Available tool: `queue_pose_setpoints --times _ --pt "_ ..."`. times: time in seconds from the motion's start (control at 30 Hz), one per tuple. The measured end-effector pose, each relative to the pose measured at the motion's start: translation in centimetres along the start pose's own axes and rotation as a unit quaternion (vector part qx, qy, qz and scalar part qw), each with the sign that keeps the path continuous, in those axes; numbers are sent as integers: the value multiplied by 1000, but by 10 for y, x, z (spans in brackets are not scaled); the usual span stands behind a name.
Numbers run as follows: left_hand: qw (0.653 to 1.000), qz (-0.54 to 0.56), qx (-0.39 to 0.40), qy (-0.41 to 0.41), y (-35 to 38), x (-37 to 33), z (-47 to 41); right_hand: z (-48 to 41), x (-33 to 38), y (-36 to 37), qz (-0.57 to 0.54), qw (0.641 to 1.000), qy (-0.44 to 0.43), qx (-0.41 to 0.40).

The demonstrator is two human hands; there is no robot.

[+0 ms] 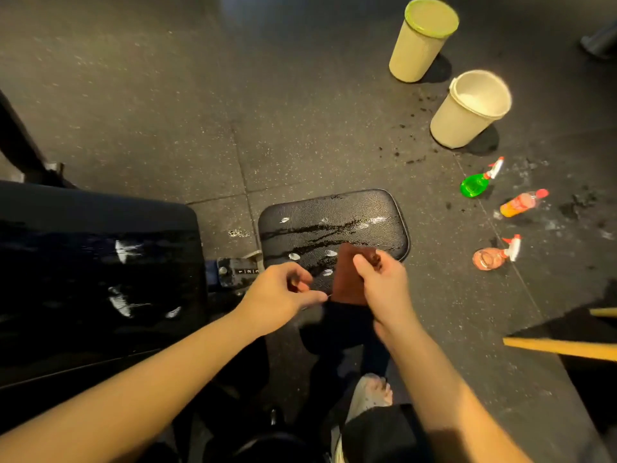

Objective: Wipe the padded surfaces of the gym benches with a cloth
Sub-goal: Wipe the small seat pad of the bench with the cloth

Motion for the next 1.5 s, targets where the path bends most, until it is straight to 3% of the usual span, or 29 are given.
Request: queue_pose_setpoints --times 0.13,0.3,0.43,0.53,0.63,0.73,0.83,0.97,1.03,1.13,1.2,1.27,1.33,1.4,1.5 --pt "976 -149 -144 62 -2 56 -45 -56 10 18 219 958 -184 23" --pt "951 -210 -194 119 11 97 -76 -88 34 62 432 837 -335 -39" --pt "921 -246 -248 174 20 117 -81 -93 20 78 550 711 -423 -109" --pt "920 -199 -274 199 24 128 -80 -84 4 89 540 703 -444 -129" --pt "916 -202 -282 202 26 132 -84 -51 -28 110 528 701 -475 -65" --pt "909 -208 -282 227 28 134 -84 2 -72 122 578 633 -515 24" --pt "919 -195 -264 219 28 135 -82 -12 -56 80 606 654 -452 -15" --pt "917 -213 -259 216 25 136 -85 -78 15 20 571 671 -415 -228" --pt "918 -217 -256 211 25 138 -85 -81 14 39 561 682 -414 -221" --pt "928 -190 -240 211 23 138 -84 -50 -24 95 574 684 -433 -119" --pt "934 -175 -229 213 20 134 -82 -14 -55 115 585 657 -474 -24" --pt "934 -178 -229 210 20 132 -80 1 -63 105 602 628 -492 19" --pt "931 -186 -233 211 22 134 -77 -20 -44 70 611 649 -452 -18" --pt "926 -191 -243 215 23 135 -76 -53 -7 27 586 688 -417 -98" --pt "917 -222 -254 215 23 135 -74 -82 25 -3 519 717 -414 -214"
Point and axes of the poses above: each hand's wrist, its own z-axis away from the middle knuckle, its own y-axis out of the palm, x = y × z, the point moved 6 cm from there along -z, towards the middle knuckle, and after that the axes turned 6 degrees about -x, right-handed, at the moved point
